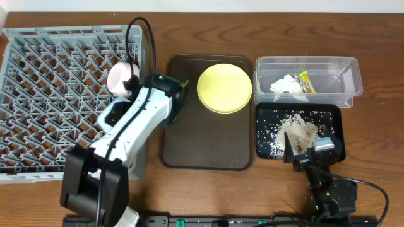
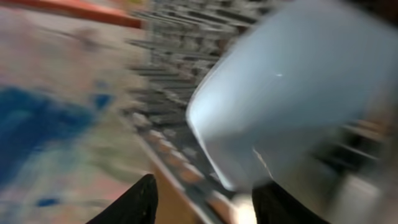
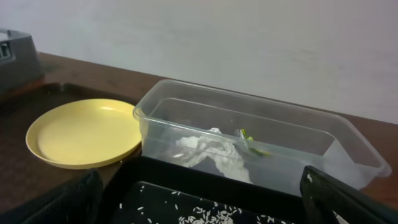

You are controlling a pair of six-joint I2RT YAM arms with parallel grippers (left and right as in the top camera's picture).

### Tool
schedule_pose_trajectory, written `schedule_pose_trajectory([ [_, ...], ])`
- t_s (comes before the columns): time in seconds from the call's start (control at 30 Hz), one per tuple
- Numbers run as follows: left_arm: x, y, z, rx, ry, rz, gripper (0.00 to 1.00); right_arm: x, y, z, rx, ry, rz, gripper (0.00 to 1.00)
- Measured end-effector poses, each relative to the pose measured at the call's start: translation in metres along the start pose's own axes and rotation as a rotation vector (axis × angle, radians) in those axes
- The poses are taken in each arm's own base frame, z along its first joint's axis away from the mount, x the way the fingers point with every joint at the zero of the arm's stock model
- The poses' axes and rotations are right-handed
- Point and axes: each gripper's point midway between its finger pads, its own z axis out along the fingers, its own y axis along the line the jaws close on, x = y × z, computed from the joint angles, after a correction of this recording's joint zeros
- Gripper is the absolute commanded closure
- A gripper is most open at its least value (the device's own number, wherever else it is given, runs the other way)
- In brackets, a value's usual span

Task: Sort waste into correct bins and load items into the dishwasher
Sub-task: 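Reach the left gripper to the yellow plate and grasp its edge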

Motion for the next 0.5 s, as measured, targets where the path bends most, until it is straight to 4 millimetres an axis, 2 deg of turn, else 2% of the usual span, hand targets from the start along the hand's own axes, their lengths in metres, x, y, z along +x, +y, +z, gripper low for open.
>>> schedule_pose_trajectory([
  [0.13,-0.005,-0.033,-0.038,0.277,0.01,-0.083,0.5,0.0,0.0,0.0,0.0,0.0,0.0,0.01],
  [0.27,-0.02,-0.074,-0.085,0.589,-0.049,-0.134,0.45,0.0,0.0,0.0,0.0,0.0,0.0,0.01],
  [0.43,-0.061,-0.119,-0.146,0.905,-0.229,-0.144,0.39,0.0,0.0,0.0,0.0,0.0,0.0,0.01],
  [0.5,-0.074,-0.129,-0.159,0.963,-0.298,-0.123,0.39,0.0,0.0,0.0,0.0,0.0,0.0,0.01],
])
